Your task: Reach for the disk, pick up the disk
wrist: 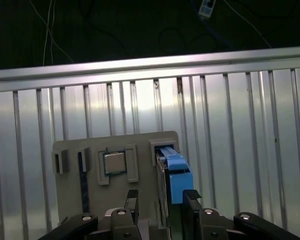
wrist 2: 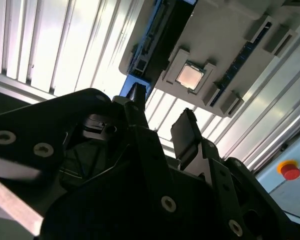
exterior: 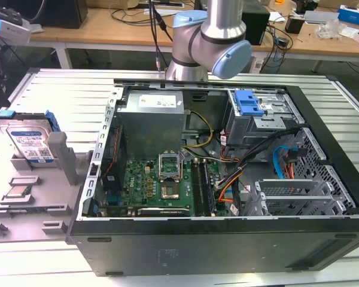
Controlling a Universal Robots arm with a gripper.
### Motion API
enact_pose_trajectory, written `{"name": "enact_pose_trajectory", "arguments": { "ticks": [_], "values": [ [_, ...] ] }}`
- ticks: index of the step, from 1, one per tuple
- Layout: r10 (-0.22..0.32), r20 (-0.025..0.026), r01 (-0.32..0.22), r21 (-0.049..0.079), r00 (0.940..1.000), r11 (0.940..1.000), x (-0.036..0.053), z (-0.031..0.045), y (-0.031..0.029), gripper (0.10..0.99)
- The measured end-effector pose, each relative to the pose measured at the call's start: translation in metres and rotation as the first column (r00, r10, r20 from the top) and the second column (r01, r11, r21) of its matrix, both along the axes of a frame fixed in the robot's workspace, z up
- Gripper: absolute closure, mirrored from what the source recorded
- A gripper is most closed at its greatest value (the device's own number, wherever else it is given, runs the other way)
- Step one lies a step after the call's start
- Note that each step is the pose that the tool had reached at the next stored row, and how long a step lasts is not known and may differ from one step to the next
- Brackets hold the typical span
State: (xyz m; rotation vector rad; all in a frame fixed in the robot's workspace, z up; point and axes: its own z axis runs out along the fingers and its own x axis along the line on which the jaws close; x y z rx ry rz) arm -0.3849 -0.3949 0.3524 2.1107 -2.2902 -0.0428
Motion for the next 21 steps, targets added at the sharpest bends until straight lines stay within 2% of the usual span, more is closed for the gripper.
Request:
{"name": "enact_pose_trajectory", "arguments": {
  "ticks": [3, 7, 11, 12, 13, 16, 21],
  "values": [
    [0.0, 0.0, 0.0, 0.0, 1.0, 1.0, 0.0, 0.0, 0.004, 0.604],
    [0.0, 0.0, 0.0, 0.0, 1.0, 1.0, 0.0, -0.0018, 0.0041, 0.604],
    [0.002, 0.0001, -0.002, 0.0, 1.0, 1.0, 0.0, -0.0067, 0.0041, 0.604],
    [0.005, 0.0, -0.005, 0.0, 1.0, 1.0, 0.0, -0.009, 0.0042, 0.604],
    [0.036, 0.0001, -0.036, 0.0, 0.9993, 0.9993, 0.0, -0.0164, 0.0155, 0.604],
    [0.056, 0.0, -0.056, 0.0, 0.9985, 0.9985, 0.0, -0.0256, 0.0162, 0.604],
    [0.056, 0.0, -0.056, 0.0, 0.9984, 0.9984, 0.0, -0.0321, 0.0162, 0.604]
  ]
}}
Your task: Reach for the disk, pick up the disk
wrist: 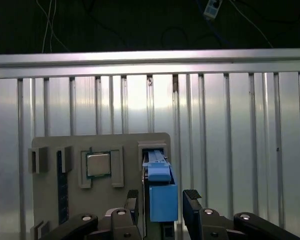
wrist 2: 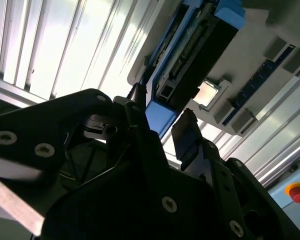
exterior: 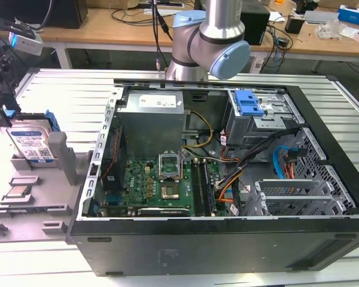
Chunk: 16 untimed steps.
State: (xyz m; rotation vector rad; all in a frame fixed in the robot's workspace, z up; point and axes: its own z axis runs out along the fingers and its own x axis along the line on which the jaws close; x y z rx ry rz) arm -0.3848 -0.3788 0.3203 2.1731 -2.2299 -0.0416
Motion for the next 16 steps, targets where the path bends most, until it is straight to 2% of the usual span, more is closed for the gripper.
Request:
{"name": "enact_pose_trajectory", "arguments": {
  "ticks": [16],
  "values": [
    [0.0, 0.0, 0.0, 0.0, 1.0, 1.0, 0.0, -0.0093, 0.0, 0.604]
  ]
}}
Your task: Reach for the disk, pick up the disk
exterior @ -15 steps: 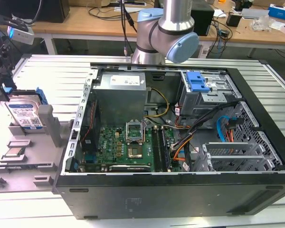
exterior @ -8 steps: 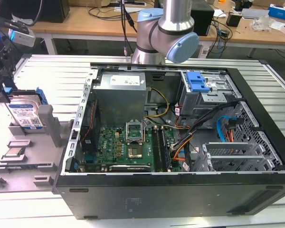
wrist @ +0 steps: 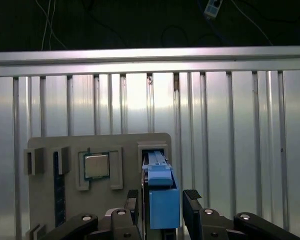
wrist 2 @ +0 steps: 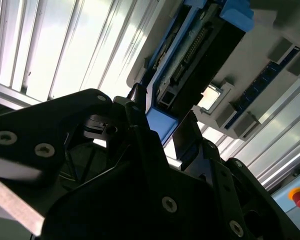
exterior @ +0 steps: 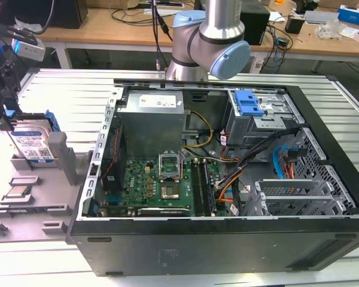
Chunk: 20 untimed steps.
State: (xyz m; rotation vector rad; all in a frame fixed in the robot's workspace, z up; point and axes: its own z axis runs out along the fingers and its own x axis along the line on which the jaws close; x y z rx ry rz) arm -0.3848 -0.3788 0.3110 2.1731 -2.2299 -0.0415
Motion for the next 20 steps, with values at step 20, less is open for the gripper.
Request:
{"name": "enact_pose_trajectory", "arguments": {
  "ticks": [20],
  "values": [
    [0.0, -0.0003, 0.0, 0.0, 1.0, 1.0, 0.0, -0.0195, 0.0, 0.604]
  ]
}}
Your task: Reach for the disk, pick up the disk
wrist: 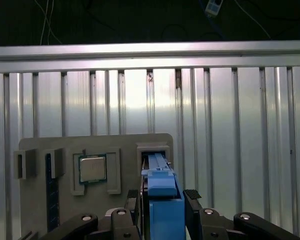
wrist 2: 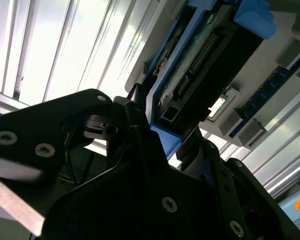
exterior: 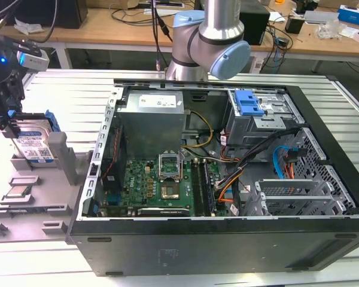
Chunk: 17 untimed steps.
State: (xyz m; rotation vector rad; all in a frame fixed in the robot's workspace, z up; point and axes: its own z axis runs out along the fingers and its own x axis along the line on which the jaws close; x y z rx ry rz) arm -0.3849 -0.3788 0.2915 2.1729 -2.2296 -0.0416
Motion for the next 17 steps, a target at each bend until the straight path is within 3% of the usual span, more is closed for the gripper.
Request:
{"name": "enact_pose_trajectory", "arguments": {
  "ticks": [4, 8, 17],
  "values": [
    [0.0, 0.0003, 0.0, 0.0, 1.0, 1.0, 0.0, -0.0003, 0.0, 0.604],
    [0.0, 0.0003, 0.0, 0.0, 1.0, 1.0, 0.0, -0.0005, 0.0, 0.718],
    [0.0, 0.0003, 0.0, 0.0, 1.0, 1.0, 0.0, -0.001, 0.0, 0.718]
  ]
}}
